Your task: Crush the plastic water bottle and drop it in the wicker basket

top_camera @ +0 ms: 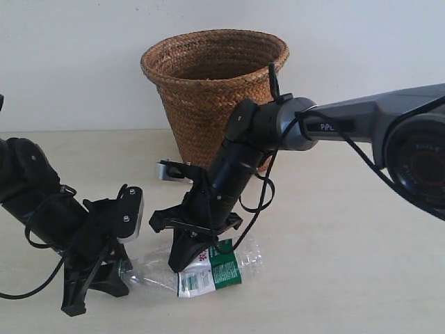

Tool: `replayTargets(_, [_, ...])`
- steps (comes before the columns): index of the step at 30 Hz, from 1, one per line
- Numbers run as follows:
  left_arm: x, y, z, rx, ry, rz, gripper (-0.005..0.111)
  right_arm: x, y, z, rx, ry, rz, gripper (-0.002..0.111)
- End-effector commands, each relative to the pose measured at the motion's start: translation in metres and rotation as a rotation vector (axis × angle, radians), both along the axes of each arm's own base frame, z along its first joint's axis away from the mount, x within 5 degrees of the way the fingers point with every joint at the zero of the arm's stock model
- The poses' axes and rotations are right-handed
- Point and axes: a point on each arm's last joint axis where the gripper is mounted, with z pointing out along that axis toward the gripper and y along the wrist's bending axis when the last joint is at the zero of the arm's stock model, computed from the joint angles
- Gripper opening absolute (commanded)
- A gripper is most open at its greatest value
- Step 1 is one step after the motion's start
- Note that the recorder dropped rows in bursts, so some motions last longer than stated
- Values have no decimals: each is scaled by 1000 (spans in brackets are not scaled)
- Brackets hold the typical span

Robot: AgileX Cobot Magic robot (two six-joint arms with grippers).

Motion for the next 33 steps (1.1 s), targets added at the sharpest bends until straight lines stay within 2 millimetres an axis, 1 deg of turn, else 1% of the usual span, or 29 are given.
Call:
replayTargets(1, [2, -5, 4, -41, -2, 51, 4, 3, -12, 5, -83, -107, 50, 0])
replayTargets(2, [2, -5, 4, -40, -2, 50, 4, 2, -12, 16, -70, -124, 56, 0])
replayTargets(3, [2, -4, 4, -37, -3, 46, 4, 1, -13, 37, -41, -159, 69, 0])
replayTargets(7, [2, -4, 4, -37, -3, 46, 4, -5, -14, 79, 38, -224, 88, 0])
replayTargets(8, [2, -4, 4, -37, -3, 46, 4, -8, -16, 95, 51, -255, 94, 0])
replayTargets(11, [2, -4, 4, -37, -3, 46, 4, -13, -21, 105, 28, -264, 126, 0])
replayTargets(15, [2, -4, 4, -37, -3, 46, 4, -17, -29, 93, -45, -242, 161, 0])
replayTargets(21, [2, -4, 4, -37, -4, 44, 4, -15, -37, 65, -115, -310, 138, 0])
replayTargets(23, [2, -4, 4, -37, -4, 44, 4, -13, -41, 50, -157, -325, 145, 0])
replayTargets(27, [2, -4, 4, -37, -4, 44, 4, -12, -44, 17, -237, -265, 157, 0])
replayTargets(33, [2, -4, 4, -37, -4, 44, 4, -12, -45, -20, -281, -195, 160, 0])
